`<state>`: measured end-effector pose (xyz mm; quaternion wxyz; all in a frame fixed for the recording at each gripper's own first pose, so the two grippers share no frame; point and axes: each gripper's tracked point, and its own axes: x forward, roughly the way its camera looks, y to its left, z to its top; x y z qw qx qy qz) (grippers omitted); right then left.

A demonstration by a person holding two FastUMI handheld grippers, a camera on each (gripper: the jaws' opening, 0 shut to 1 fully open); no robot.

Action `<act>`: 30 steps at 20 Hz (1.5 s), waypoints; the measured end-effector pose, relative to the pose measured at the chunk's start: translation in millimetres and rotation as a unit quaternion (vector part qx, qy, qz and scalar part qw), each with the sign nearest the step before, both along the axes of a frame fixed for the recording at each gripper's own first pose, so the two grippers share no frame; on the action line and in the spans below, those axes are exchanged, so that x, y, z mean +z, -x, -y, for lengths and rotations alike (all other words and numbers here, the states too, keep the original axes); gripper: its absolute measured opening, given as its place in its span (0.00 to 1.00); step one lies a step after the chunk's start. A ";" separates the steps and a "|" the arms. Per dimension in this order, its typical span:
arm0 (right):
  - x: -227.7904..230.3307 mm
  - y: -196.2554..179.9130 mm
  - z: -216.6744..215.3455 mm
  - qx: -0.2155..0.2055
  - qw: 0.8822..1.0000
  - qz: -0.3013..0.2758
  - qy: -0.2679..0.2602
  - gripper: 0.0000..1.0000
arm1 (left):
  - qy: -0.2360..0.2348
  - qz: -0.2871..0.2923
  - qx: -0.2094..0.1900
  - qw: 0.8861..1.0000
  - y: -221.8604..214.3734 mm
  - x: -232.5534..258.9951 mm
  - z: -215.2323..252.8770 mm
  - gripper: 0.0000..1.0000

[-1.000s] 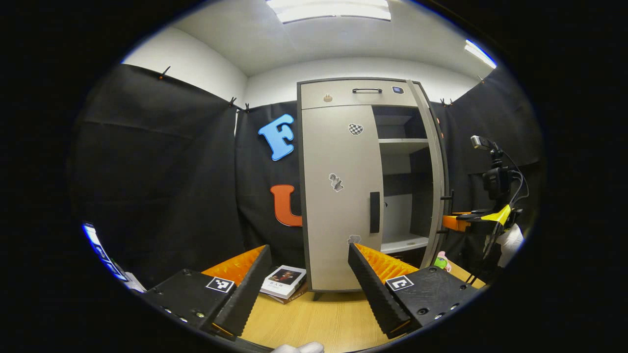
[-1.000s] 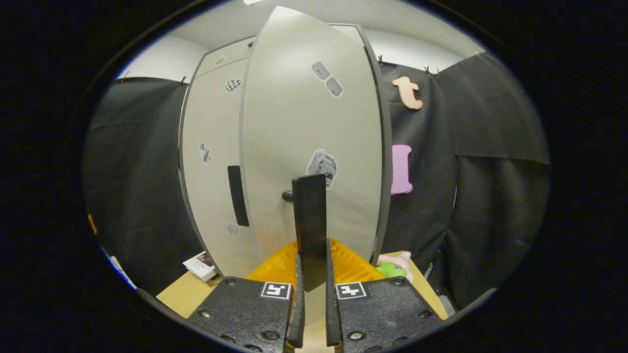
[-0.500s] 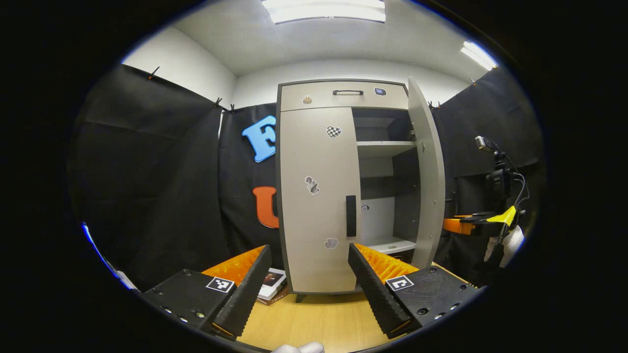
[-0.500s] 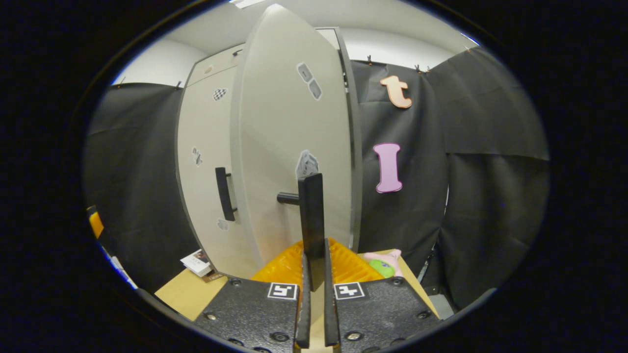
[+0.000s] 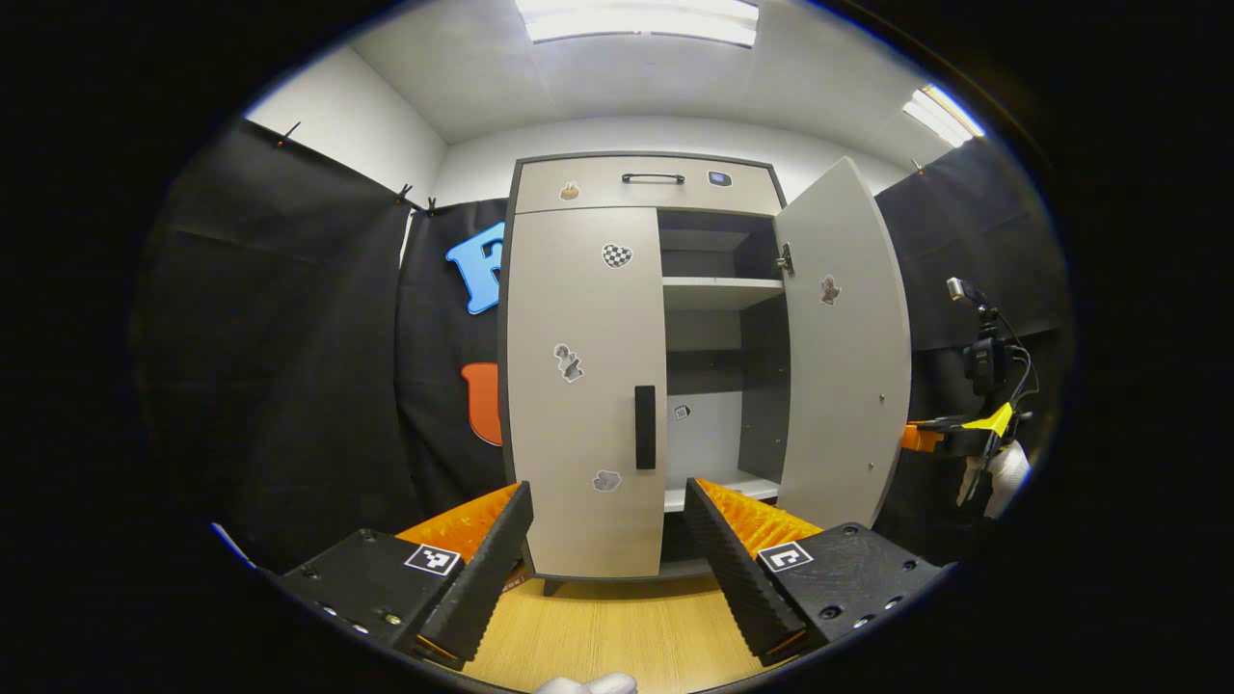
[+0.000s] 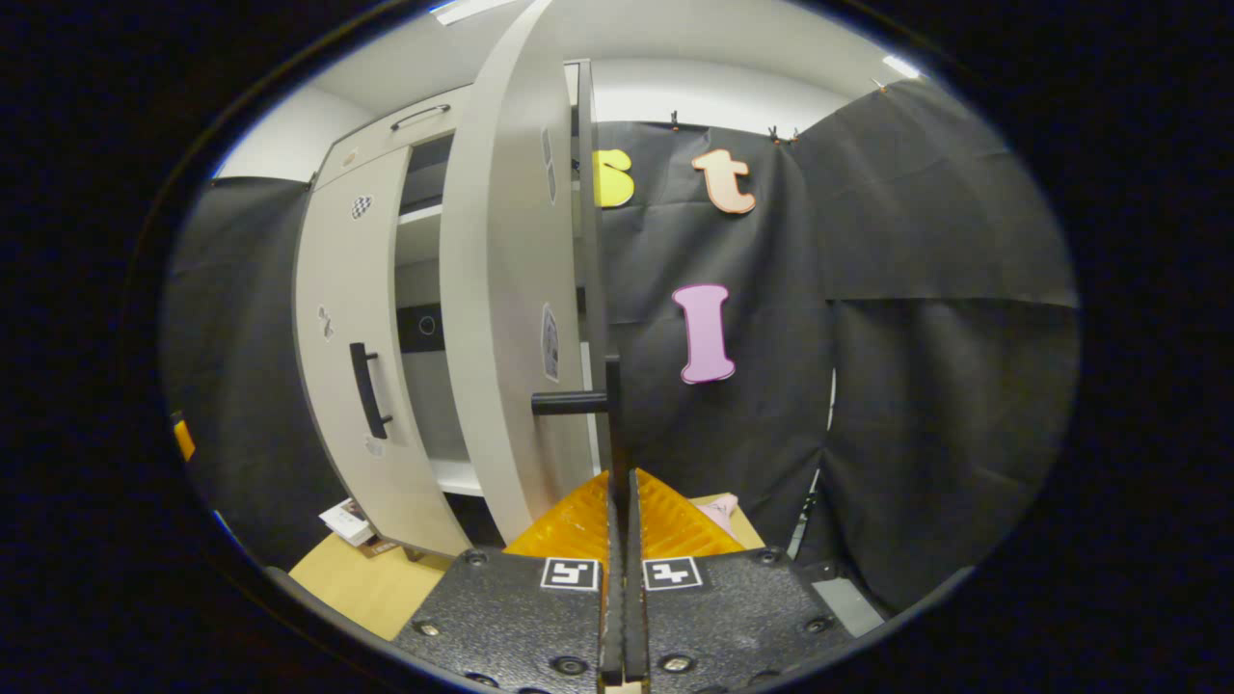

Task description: Open the right door of the double-door shoe cabinet with the right hand, and open the left door with the left hand.

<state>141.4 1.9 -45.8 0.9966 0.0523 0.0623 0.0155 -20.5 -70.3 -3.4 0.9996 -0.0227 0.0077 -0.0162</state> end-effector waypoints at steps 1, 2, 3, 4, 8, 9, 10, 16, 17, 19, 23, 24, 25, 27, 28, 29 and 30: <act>1.0 -0.1 -2.8 0.007 1.000 0.000 0.007 0.04 | -0.002 -0.001 -0.001 1.000 -1.3 -0.3 2.8 0.96; 1.9 -0.7 1.5 0.010 1.000 0.002 0.018 0.04 | -0.004 -0.001 -0.001 1.000 -2.3 -0.1 5.1 0.96; 1.0 -1.3 3.1 0.012 1.000 0.003 0.029 0.05 | -0.006 -0.001 0.000 1.000 -1.8 0.1 6.9 0.96; 0.0 -2.5 6.1 0.017 0.999 0.003 0.041 0.05 | -0.008 0.000 0.002 1.000 -0.9 1.2 7.9 0.96; -1.4 -2.9 7.4 0.031 0.998 -0.006 0.047 0.05 | -0.012 -0.003 0.013 1.000 0.0 0.9 5.8 0.96; -2.1 -1.7 7.2 0.033 0.998 -0.008 0.049 0.05 | -0.012 -0.003 0.016 1.000 0.0 1.4 5.3 0.96; -3.6 -2.5 7.4 0.035 0.998 -0.013 0.050 0.05 | -0.013 -0.003 0.018 1.000 0.0 1.4 4.8 0.96; -9.1 22.6 23.9 0.007 0.999 -0.019 0.045 0.38 | -0.017 0.002 0.018 1.000 -0.9 3.7 4.1 0.96; -7.9 27.6 25.4 -0.003 0.999 -0.020 0.042 0.50 | -0.017 0.002 0.018 1.000 -0.6 3.9 3.4 0.96; 0.3 38.9 39.2 -0.042 0.998 -0.011 0.054 0.74 | -0.013 0.001 0.012 1.000 -1.2 4.0 6.3 0.96; 33.0 70.8 44.6 -0.098 0.993 0.022 0.059 1.00 | -0.018 0.003 0.004 1.000 -3.1 1.7 7.1 0.96; 35.6 76.1 42.1 -0.103 0.992 0.024 0.066 1.00 | -0.019 0.001 0.002 1.000 -3.8 -1.0 7.4 0.96; 40.1 82.3 37.1 -0.108 0.991 0.027 0.073 1.00 | -0.018 0.000 0.000 1.000 -9.5 -3.1 4.7 0.96; 47.3 97.2 16.1 -0.096 0.992 0.034 0.078 1.00 | -0.016 -0.002 -0.004 1.000 -13.9 -5.6 0.7 0.96; 47.1 103.5 4.2 -0.090 0.992 0.037 0.074 1.00 | -0.015 -0.004 -0.006 1.000 -15.8 -7.4 -1.0 0.96; 46.6 108.7 -9.6 -0.082 0.994 0.037 0.068 1.00 | -0.016 -0.003 -0.007 1.000 -17.6 -7.9 -2.5 0.96; 46.1 112.1 -24.0 -0.071 0.995 0.037 0.064 1.00 | -0.017 -0.001 -0.006 1.000 -21.6 -8.6 -5.6 0.96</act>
